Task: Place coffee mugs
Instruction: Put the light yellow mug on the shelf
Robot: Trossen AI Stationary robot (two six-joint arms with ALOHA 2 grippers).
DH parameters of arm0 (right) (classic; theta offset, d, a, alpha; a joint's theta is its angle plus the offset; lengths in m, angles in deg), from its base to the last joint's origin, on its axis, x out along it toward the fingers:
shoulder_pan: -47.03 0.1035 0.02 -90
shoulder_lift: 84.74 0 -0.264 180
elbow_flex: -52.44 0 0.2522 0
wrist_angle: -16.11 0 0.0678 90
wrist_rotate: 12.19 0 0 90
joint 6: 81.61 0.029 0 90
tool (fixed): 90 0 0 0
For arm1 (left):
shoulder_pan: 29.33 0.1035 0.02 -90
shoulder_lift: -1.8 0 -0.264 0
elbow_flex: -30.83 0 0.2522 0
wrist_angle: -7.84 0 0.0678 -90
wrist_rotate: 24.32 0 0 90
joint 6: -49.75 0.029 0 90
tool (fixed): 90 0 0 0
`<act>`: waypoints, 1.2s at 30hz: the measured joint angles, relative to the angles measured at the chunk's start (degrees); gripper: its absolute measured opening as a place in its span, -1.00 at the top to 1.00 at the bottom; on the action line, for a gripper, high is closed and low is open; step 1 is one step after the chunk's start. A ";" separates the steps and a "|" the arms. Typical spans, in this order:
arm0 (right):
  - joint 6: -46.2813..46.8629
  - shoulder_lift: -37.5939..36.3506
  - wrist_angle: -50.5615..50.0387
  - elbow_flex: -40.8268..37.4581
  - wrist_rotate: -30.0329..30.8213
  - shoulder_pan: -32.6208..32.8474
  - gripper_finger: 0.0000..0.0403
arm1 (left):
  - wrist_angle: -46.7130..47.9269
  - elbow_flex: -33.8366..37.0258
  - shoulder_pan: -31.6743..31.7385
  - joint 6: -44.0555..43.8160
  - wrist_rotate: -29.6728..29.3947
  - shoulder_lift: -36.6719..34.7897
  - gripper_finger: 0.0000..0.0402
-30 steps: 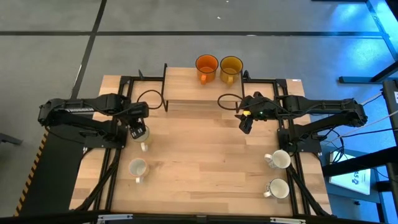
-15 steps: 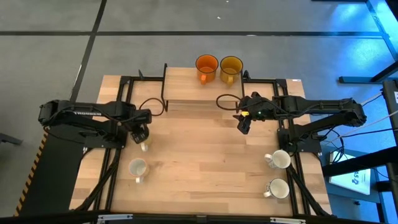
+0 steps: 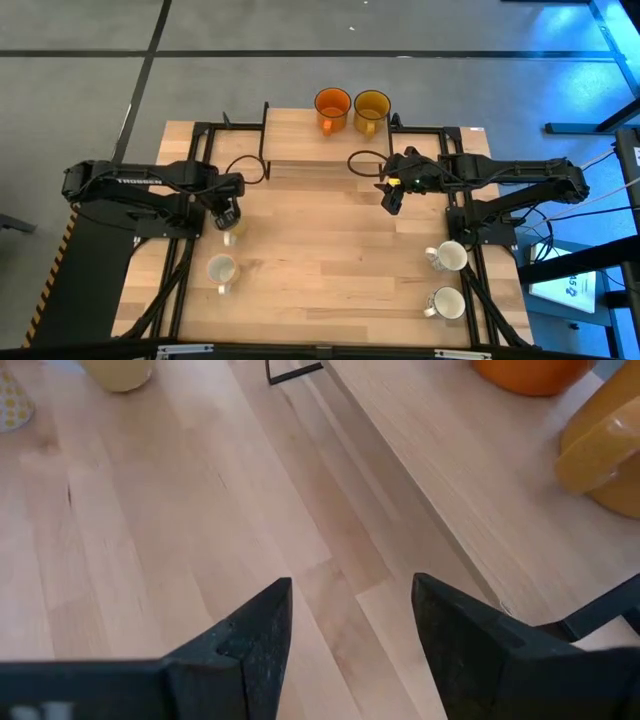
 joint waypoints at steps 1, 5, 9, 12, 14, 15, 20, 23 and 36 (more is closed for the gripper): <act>0.00 0.00 -0.01 0.00 -0.02 0.00 0.04 | 0.17 -1.06 0.00 0.00 0.04 0.00 0.91; 0.00 0.00 -0.02 0.00 -0.02 0.00 0.04 | 0.68 -7.12 0.00 -0.01 0.29 0.00 0.91; 0.00 -0.02 -0.02 0.00 -0.02 0.00 0.04 | 0.90 -15.49 0.00 0.00 -1.31 0.26 0.91; -0.01 -0.04 -0.02 0.00 -0.02 0.00 0.04 | 1.18 -22.75 -0.02 0.53 -4.27 1.40 0.91; -0.02 -0.04 -0.02 0.00 -0.02 0.00 0.04 | 1.79 -27.50 -0.02 1.80 -7.02 2.81 0.91; -0.04 -0.04 0.01 0.00 -0.02 0.00 0.04 | 2.53 -29.92 0.01 2.82 -8.47 3.92 0.91; -0.17 -0.04 0.25 0.00 0.50 0.00 0.04 | 9.43 -42.74 4.06 8.90 -11.41 11.94 0.91; -0.17 -0.04 0.24 0.00 0.50 0.00 0.04 | 11.74 -50.72 8.34 12.82 -11.05 17.21 0.91; 2.08 -0.04 -3.39 -0.04 -0.01 0.04 0.04 | 12.22 -74.18 27.43 30.91 -11.61 37.34 0.91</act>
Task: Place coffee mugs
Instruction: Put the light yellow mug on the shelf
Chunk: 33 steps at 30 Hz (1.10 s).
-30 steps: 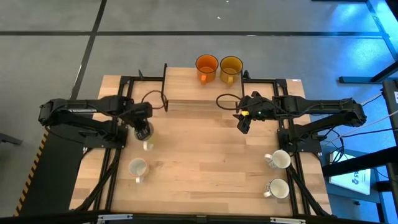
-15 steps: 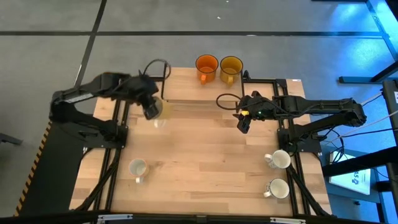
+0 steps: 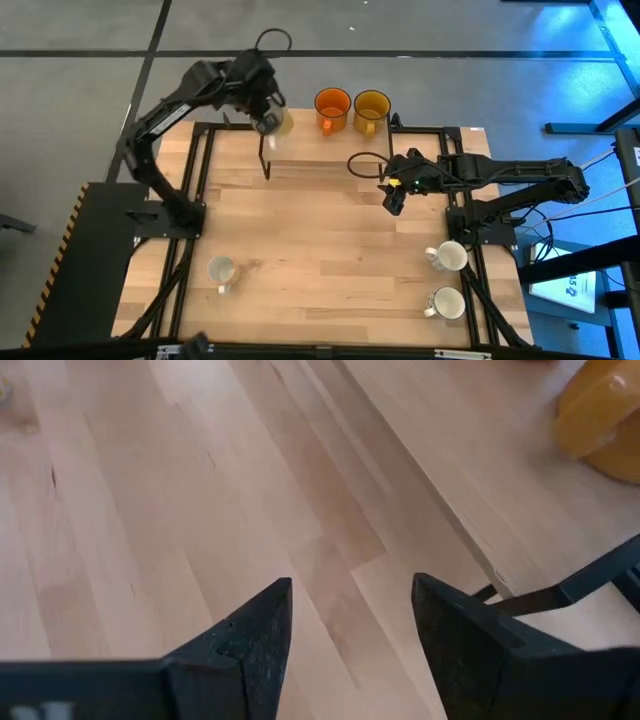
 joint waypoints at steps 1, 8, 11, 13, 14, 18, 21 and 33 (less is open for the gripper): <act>0.03 0.00 0.11 0.00 0.04 0.00 0.04 | -0.01 -0.74 0.99 0.90 0.03 1.29 0.91; 1.33 0.00 0.13 0.00 0.01 0.00 0.04 | -0.35 -1.76 7.21 1.21 6.98 8.99 0.90; 1.89 0.00 0.11 0.00 0.00 0.00 0.04 | -0.49 -1.76 8.55 0.52 9.19 11.07 0.89; 2.36 0.00 0.11 0.00 0.01 0.00 0.04 | -0.66 -1.76 8.93 0.41 9.18 11.88 0.89; 2.40 0.00 0.11 0.00 0.01 -0.02 0.04 | -0.77 -1.76 9.12 0.42 9.26 12.19 0.89; 2.55 0.00 0.09 0.00 -0.01 -0.02 0.04 | -2.83 -1.76 9.16 1.40 9.28 12.50 0.88; 2.67 0.00 0.09 0.00 0.01 -0.02 0.04 | -4.96 -1.76 9.14 3.12 8.84 12.50 0.88; 2.54 0.00 0.06 0.00 -0.01 -0.02 0.04 | -6.28 -1.83 10.27 1.44 10.93 13.50 0.87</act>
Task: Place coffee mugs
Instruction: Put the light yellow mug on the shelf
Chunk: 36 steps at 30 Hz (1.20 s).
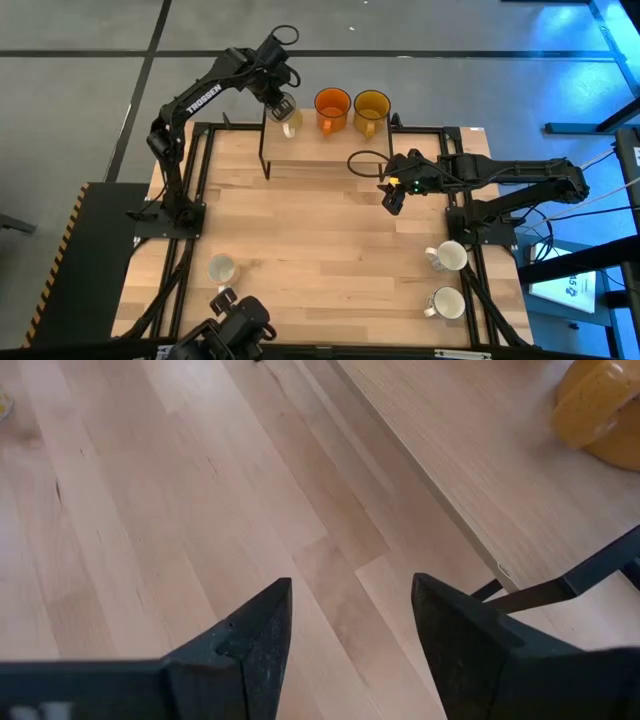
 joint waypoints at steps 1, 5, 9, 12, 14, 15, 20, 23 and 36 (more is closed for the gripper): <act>0.04 0.00 0.02 0.00 0.00 0.00 0.04 | 0.01 -0.01 0.13 -0.90 0.39 0.22 0.87; 0.26 0.00 0.09 0.00 0.00 0.00 0.04 | 0.98 0.05 0.57 -1.95 1.64 1.25 0.87; 0.33 0.00 0.11 0.00 0.00 0.00 0.04 | 0.61 0.03 0.57 -2.01 2.11 1.25 0.87; 0.39 0.00 0.13 0.00 0.00 0.00 0.04 | 0.63 0.03 0.55 -2.01 2.28 1.25 0.87; 0.39 0.00 0.13 0.00 0.00 0.00 0.04 | 0.64 0.03 0.73 -2.01 2.52 1.25 0.87; 0.39 0.00 0.13 0.00 0.00 0.00 0.04 | 0.63 0.03 0.80 -1.99 2.48 1.25 0.87; 0.38 0.00 0.31 0.00 0.00 0.00 0.04 | 0.28 0.03 0.83 -1.64 2.10 1.25 0.83; 0.39 0.00 0.31 0.00 0.00 0.00 0.04 | -0.17 0.01 0.81 -1.43 2.26 1.18 0.71; 1.44 0.00 0.28 0.00 -0.02 -0.02 0.04 | -2.46 0.01 0.83 -0.36 0.82 1.16 0.43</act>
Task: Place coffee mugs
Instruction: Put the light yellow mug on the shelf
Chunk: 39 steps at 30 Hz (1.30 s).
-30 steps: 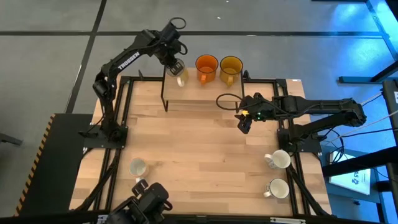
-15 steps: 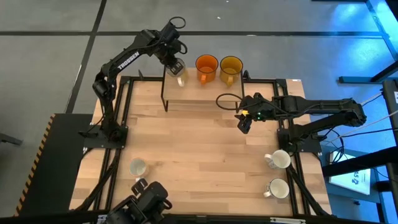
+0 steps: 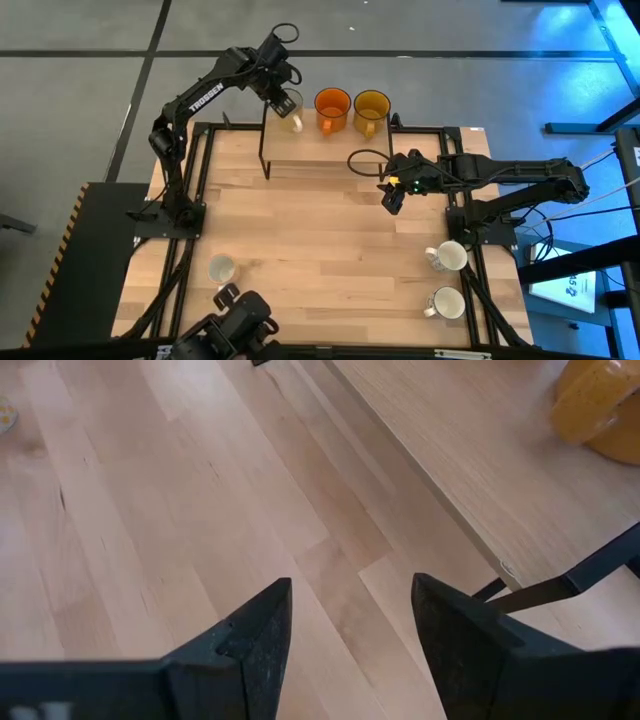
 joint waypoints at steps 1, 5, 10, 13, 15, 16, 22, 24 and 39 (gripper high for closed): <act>0.00 0.00 0.01 0.00 0.00 0.00 0.04 | -0.20 0.00 0.00 0.54 -0.01 -0.01 0.43; 0.00 0.00 0.00 0.00 0.00 0.02 0.04 | -0.38 0.00 0.20 2.68 -0.02 -0.01 0.43; 0.00 0.00 -0.01 0.00 0.00 0.00 0.04 | -0.45 0.00 0.92 8.11 0.80 0.01 0.43; 0.00 0.00 -0.01 0.00 0.00 0.00 0.04 | -0.81 0.01 1.49 12.04 2.85 0.01 0.43; 0.00 0.00 -0.02 0.00 0.00 0.00 0.04 | -1.49 0.02 1.82 13.49 3.44 0.00 0.43; 0.00 0.00 -0.02 0.00 0.00 0.00 0.04 | -1.60 0.02 1.88 14.33 3.60 -0.01 0.43; 0.00 0.00 -0.01 0.00 0.00 0.01 0.04 | -2.60 0.02 1.88 22.20 5.25 -0.01 0.43; 0.00 0.00 0.00 0.00 0.00 0.00 0.04 | -3.30 0.02 1.88 24.22 5.25 -0.01 0.43; -0.01 0.00 0.11 0.00 0.00 0.00 0.04 | -6.44 0.04 2.10 31.18 9.64 -0.01 0.81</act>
